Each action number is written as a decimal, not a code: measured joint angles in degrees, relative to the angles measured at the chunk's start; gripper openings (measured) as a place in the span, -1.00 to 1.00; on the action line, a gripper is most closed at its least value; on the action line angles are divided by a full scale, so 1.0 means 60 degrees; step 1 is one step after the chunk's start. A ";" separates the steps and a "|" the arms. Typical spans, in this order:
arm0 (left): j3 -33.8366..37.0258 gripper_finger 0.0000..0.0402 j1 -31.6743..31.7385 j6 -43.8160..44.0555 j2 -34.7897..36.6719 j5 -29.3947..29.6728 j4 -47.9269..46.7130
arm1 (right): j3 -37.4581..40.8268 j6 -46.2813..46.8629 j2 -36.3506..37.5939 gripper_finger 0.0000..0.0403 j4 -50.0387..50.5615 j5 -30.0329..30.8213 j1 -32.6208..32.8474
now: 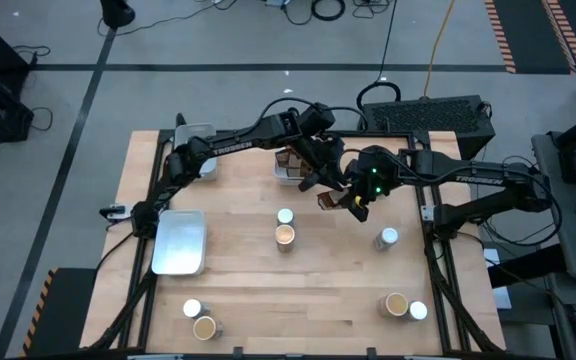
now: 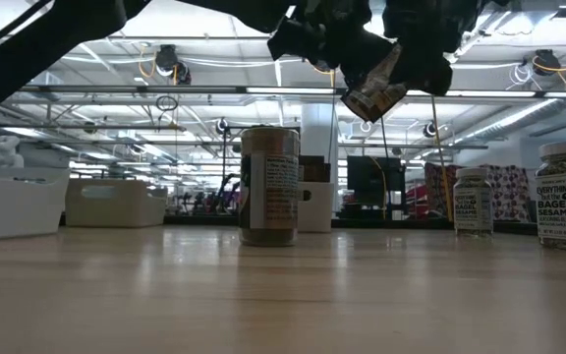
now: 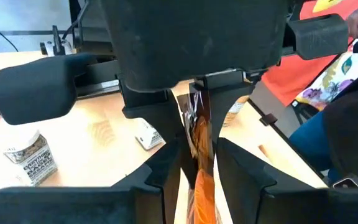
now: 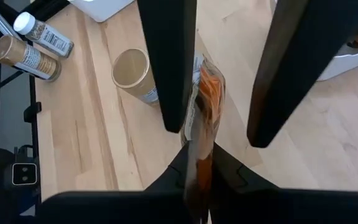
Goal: Sort spices by type
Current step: Put the brown seasoning pack into the top white bin
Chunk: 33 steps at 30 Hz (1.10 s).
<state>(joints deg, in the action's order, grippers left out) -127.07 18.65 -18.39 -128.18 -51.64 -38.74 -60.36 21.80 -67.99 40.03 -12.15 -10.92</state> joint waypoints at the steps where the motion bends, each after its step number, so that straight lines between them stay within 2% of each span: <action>1: 0.0000 -0.46 0.0000 0.0000 0.0000 0.0000 0.0000 | 0.0000 0.0004 0.0000 -1.00 -0.0003 0.0016 -0.0014; 16: 0.0000 -0.47 0.0000 -0.0062 0.0000 0.0084 -0.0212 | 0.0000 0.0320 0.0004 -1.00 -0.0356 -0.0281 -0.0532; 19: 0.0000 -0.56 0.0000 -0.0062 0.0000 0.0091 -0.0211 | 0.0000 0.0321 0.0004 -1.00 -0.0356 -0.0290 -0.0539; 25: 0.0000 -0.95 0.0004 -0.0066 0.0000 0.0204 -0.0204 | 0.0000 0.0291 0.0004 -1.00 -0.0360 -0.0294 -0.0539; 33: 0.0000 -0.98 0.0055 -0.0069 0.0000 0.0204 -0.0204 | 0.0000 0.0152 0.0005 -0.93 -0.0356 -0.0286 -0.0539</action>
<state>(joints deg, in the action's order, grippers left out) -127.07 18.99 -18.81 -128.18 -50.41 -39.97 -60.36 22.72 -67.95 37.89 -13.87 -14.15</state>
